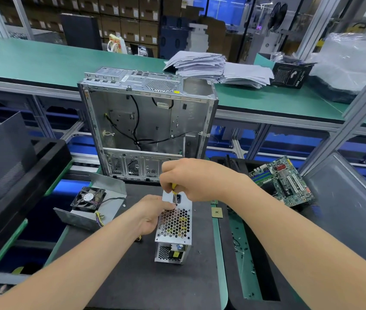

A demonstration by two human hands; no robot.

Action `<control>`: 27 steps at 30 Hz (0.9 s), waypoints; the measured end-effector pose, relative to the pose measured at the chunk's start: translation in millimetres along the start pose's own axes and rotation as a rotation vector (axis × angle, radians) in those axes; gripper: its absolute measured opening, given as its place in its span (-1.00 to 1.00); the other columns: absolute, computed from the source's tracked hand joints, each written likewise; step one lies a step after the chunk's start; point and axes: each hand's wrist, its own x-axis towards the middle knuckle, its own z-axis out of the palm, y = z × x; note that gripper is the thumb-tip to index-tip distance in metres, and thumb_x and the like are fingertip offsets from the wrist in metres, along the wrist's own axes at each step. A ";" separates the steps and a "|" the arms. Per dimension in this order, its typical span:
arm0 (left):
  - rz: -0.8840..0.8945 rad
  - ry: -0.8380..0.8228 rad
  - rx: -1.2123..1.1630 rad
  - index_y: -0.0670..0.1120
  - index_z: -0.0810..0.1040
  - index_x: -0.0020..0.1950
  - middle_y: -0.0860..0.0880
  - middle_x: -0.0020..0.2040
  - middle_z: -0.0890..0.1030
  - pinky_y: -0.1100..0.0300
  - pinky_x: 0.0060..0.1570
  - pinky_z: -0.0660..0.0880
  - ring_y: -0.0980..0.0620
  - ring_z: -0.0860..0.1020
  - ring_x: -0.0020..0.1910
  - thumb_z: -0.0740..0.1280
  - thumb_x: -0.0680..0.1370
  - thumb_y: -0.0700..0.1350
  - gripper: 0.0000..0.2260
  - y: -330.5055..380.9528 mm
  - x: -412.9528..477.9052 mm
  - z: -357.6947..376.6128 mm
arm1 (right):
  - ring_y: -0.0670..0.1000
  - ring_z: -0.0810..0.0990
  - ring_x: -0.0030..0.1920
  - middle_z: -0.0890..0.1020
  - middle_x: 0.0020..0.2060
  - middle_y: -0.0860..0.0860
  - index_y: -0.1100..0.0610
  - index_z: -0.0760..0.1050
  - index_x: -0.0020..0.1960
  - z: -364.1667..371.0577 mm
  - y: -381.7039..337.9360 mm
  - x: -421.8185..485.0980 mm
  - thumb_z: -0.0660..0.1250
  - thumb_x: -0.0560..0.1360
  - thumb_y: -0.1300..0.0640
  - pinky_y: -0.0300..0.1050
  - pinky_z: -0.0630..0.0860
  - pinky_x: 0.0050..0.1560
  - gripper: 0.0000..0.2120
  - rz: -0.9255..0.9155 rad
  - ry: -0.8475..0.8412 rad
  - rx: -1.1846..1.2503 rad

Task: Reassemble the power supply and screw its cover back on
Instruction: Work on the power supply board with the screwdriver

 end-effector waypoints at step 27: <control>-0.015 0.035 0.033 -0.29 0.57 0.18 -0.19 0.16 0.60 0.01 0.17 0.42 -0.08 0.48 0.13 0.42 0.59 -0.31 -0.82 1.2 3.9 0.8 | 0.06 0.51 -0.11 0.46 0.01 -0.05 0.07 0.48 0.05 3.5 -2.5 5.3 0.36 0.57 0.24 0.03 0.49 -0.21 -0.88 -0.008 0.046 -0.025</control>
